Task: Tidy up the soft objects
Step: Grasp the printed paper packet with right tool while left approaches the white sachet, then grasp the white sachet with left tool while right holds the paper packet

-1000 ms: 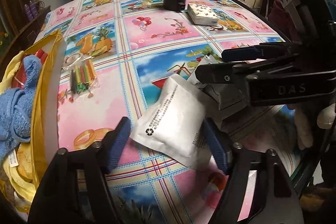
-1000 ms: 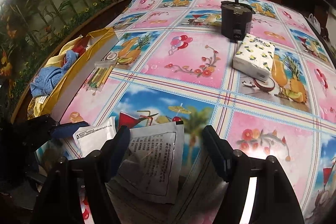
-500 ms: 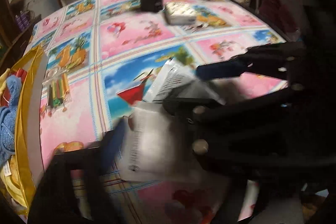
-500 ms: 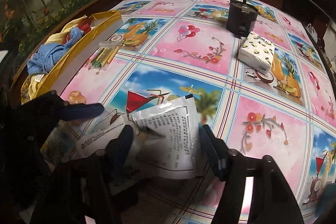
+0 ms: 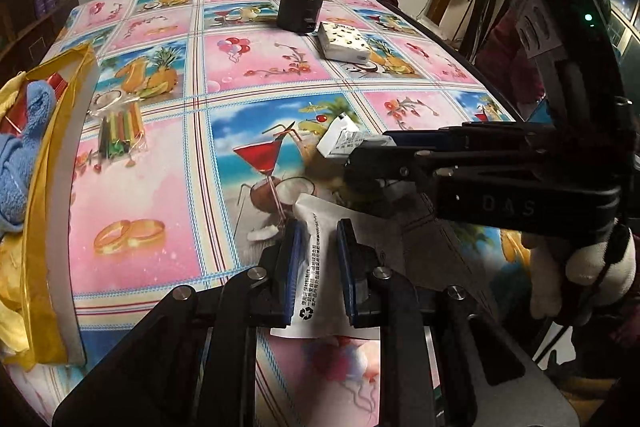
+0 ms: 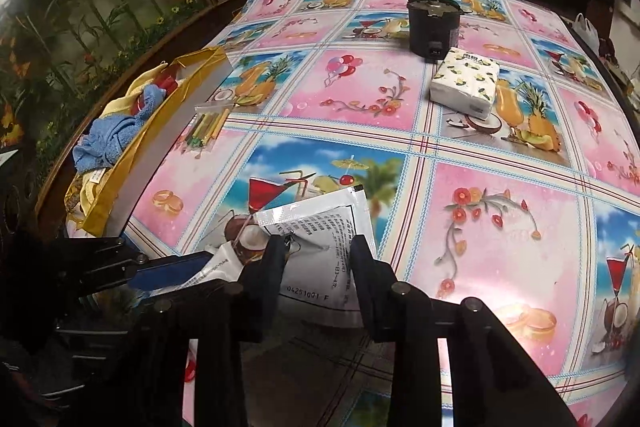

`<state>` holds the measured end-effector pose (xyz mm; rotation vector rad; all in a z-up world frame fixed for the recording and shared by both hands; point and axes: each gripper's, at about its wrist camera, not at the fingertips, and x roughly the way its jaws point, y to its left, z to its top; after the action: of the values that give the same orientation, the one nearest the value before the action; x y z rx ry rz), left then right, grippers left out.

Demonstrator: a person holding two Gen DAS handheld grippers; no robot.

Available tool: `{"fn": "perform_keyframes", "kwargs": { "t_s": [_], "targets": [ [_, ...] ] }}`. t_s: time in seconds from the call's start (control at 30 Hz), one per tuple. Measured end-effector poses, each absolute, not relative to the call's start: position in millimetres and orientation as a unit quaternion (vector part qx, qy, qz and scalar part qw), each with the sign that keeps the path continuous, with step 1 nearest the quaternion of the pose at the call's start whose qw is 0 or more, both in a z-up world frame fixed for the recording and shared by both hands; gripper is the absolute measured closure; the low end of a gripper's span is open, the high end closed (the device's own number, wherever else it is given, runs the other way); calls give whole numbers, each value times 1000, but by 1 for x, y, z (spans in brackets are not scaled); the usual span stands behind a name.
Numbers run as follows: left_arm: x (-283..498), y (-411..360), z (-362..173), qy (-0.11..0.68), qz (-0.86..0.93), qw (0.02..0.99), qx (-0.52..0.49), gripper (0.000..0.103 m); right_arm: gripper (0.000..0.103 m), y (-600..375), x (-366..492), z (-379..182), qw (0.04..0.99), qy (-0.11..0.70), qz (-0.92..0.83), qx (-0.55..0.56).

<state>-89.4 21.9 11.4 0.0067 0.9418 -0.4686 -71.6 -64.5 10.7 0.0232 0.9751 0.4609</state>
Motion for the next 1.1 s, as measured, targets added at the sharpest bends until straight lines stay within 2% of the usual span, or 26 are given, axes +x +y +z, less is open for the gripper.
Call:
{"fn": "perform_keyframes", "kwargs": {
  "t_s": [0.1, 0.17, 0.23, 0.27, 0.3, 0.33, 0.43, 0.53, 0.57, 0.6, 0.63, 0.7, 0.8, 1.1],
  "targets": [
    [-93, 25, 13, 455, -226, 861, 3, 85, 65, -65, -74, 14, 865, 453, 215, -1],
    [-95, 29, 14, 458, -232, 858, -8, 80, 55, -62, -77, 18, 868, 446, 219, -18],
    [-96, 32, 15, 458, -231, 858, -15, 67, 29, -58, -80, 21, 874, 434, 212, -44],
    [-97, 33, 16, 457, -227, 860, -12, 54, 26, -56, -81, 22, 877, 429, 208, -56],
    [-99, 32, 16, 454, -218, 864, -4, 43, 25, -55, -79, 21, 878, 428, 204, -66],
    [-101, 29, 16, 450, -208, 868, 11, 39, 25, -55, -77, 19, 876, 432, 201, -73],
    [-105, 6, 8, 459, -220, 859, 57, 39, 25, -55, -67, 6, 866, 451, 199, -78],
    [-116, -23, 1, 435, -218, 865, 122, 33, 25, -52, -65, -3, 866, 450, 202, -81],
    [-117, -29, 0, 439, -233, 859, 122, 37, 27, -51, -66, -2, 866, 449, 202, -82],
    [-118, -31, 2, 438, -246, 857, 115, 52, 41, -51, -67, -1, 867, 448, 207, -76],
    [-119, -32, 4, 437, -248, 857, 115, 57, 48, -52, -67, 1, 865, 449, 215, -68],
    [-116, -25, 5, 443, -250, 856, 95, 61, 52, -56, -67, 4, 863, 450, 221, -53],
    [-112, -4, 12, 447, -259, 855, 42, 78, 68, -61, -70, 11, 864, 447, 228, -38],
    [-115, 38, 23, 438, -253, 862, -30, 86, 71, -69, -75, 16, 869, 439, 229, 0]
  ]
}}
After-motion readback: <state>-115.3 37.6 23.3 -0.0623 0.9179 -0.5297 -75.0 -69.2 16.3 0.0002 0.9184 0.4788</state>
